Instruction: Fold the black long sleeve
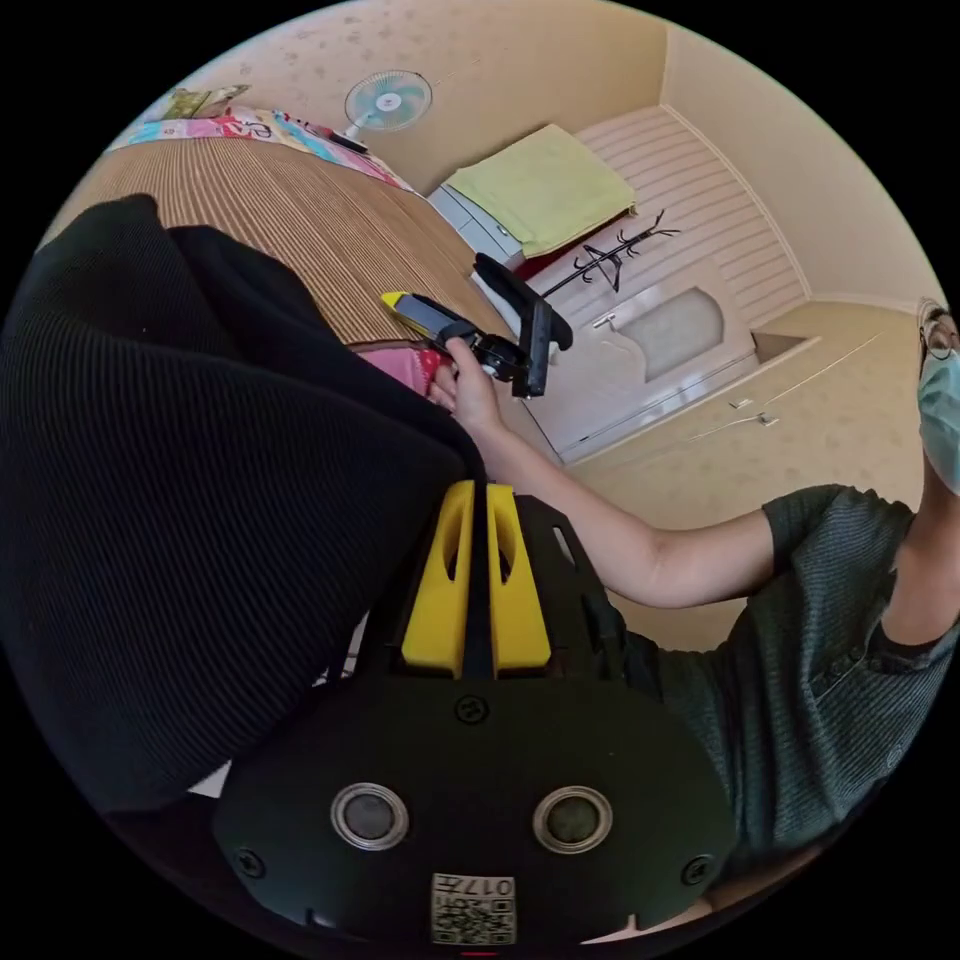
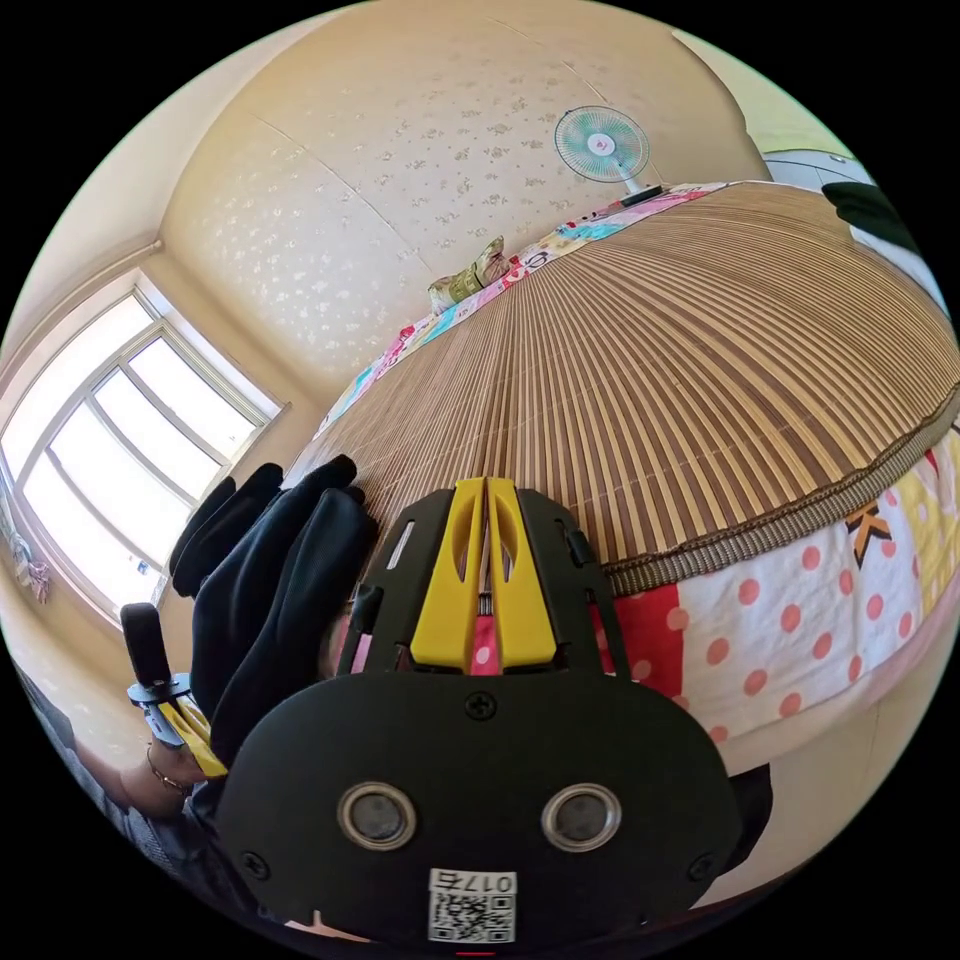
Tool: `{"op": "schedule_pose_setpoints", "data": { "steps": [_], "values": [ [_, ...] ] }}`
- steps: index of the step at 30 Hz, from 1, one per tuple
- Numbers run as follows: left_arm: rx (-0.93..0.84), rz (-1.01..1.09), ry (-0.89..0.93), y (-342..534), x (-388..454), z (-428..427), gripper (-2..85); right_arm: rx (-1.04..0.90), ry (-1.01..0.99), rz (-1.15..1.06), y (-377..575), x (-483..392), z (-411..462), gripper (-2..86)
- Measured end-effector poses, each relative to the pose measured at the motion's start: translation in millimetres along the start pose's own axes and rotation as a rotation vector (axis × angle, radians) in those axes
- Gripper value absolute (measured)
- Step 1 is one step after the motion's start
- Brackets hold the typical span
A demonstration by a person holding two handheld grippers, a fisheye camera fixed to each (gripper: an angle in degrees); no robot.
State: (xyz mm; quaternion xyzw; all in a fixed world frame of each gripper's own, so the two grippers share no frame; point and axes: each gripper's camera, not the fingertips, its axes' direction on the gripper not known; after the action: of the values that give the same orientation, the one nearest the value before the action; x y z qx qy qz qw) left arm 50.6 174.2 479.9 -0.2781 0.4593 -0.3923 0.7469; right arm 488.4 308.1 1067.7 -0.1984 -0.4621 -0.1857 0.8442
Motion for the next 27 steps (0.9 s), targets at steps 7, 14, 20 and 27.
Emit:
{"op": "schedule_pose_setpoints", "data": {
  "steps": [7,14,20,27],
  "values": [
    [-0.037,-0.018,0.044,-16.1,12.8,-67.1,2.4,-0.008,0.018,-0.054,-3.5,7.4,-13.6,4.0],
    [-0.082,0.068,-0.133,-15.5,80.1,-101.5,3.6,-0.106,-0.281,-0.254,-8.1,1.1,-24.2,8.7],
    [0.038,0.043,-0.253,-22.4,125.8,-147.3,1.6,-0.255,-0.346,-0.375,-8.5,2.5,-27.7,3.5],
    [0.265,-0.128,-0.326,-40.4,145.4,-200.5,9.4,-0.311,-1.013,-0.421,-14.9,40.2,-59.3,2.3]
  ]
}}
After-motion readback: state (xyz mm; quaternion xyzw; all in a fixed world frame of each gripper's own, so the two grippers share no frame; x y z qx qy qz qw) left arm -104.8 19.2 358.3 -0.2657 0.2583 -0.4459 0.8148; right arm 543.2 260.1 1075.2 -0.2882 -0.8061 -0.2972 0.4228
